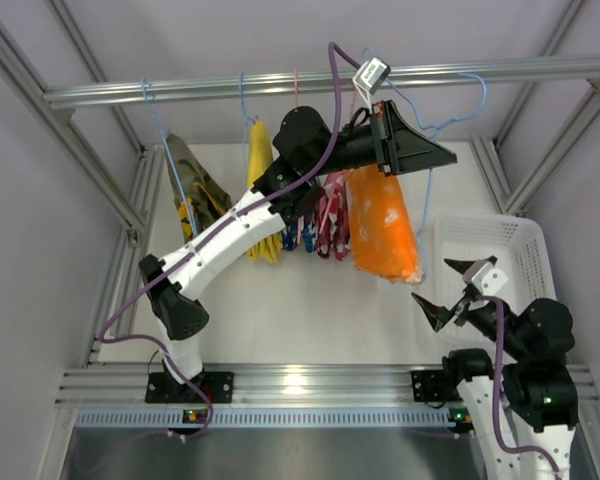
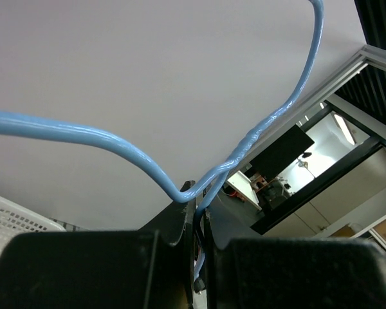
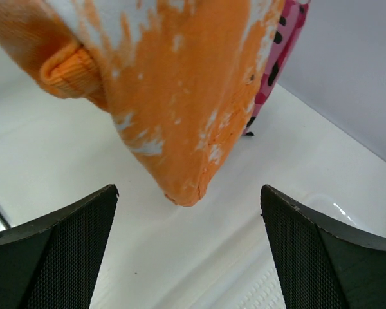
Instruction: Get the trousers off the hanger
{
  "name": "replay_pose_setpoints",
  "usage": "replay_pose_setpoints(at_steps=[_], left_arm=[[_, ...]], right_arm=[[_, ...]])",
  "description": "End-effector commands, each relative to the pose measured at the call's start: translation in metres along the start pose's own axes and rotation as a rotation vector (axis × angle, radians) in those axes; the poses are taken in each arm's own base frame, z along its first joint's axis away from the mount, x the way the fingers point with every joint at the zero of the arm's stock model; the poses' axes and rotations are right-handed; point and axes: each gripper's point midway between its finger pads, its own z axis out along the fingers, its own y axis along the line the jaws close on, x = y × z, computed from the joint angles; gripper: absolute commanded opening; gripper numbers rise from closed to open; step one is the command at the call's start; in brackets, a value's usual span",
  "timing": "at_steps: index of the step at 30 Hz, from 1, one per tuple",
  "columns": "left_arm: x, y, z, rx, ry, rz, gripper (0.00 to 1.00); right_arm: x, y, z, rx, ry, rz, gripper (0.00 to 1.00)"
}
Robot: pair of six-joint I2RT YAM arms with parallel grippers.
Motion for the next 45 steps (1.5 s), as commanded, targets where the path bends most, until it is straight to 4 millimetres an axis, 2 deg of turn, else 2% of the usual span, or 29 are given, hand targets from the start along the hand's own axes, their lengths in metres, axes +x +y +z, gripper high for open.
replay_pose_setpoints(at_steps=[1,3,4,6,7,12,14,18,22,27,33,37,41,45], left_arm=[[-0.042,-0.052,-0.005,0.111,-0.139,0.116,0.0],[-0.043,-0.05,-0.004,0.111,-0.14,0.111,0.0],[-0.043,-0.049,-0.003,0.11,-0.141,0.109,0.0],[-0.044,-0.048,-0.003,0.112,-0.143,0.107,0.0],[-0.044,-0.047,-0.002,0.112,-0.143,0.107,0.0],[-0.046,-0.05,-0.001,0.118,-0.147,0.107,0.0],[-0.046,-0.051,-0.001,0.122,-0.146,0.102,0.0],[-0.045,-0.047,0.0,0.117,-0.146,0.094,0.0],[-0.046,-0.044,0.001,0.117,-0.15,0.088,0.0],[-0.047,-0.04,0.003,0.11,-0.156,0.086,0.0],[-0.049,-0.035,0.005,0.107,-0.163,0.094,0.0],[-0.049,-0.038,0.007,0.122,-0.163,0.089,0.0],[-0.048,-0.036,0.007,0.115,-0.16,0.091,0.0],[-0.048,-0.042,0.007,0.131,-0.16,0.088,0.0]], right_arm=[[-0.005,0.022,0.005,-0.156,-0.033,-0.036,0.92],[-0.007,0.02,0.01,-0.152,-0.067,-0.013,0.93],[-0.02,0.015,0.014,-0.142,-0.123,-0.038,0.94],[-0.02,0.011,0.025,-0.143,-0.14,0.013,0.94],[-0.029,0.008,0.029,-0.145,-0.176,0.001,0.94],[-0.019,-0.009,0.049,-0.098,-0.188,0.067,0.9],[-0.023,-0.016,0.052,-0.064,-0.233,0.049,0.9],[-0.03,-0.015,0.061,-0.103,-0.253,0.14,0.9],[-0.043,-0.017,0.062,-0.111,-0.307,0.151,0.93],[-0.048,-0.016,0.064,-0.128,-0.325,0.155,0.97],[-0.046,0.002,0.058,-0.222,-0.289,0.109,0.99],[-0.047,-0.019,0.062,-0.106,-0.305,0.128,1.0],[-0.062,-0.023,0.066,-0.112,-0.353,0.162,0.99],[-0.059,-0.035,0.071,-0.059,-0.363,0.171,0.97]])
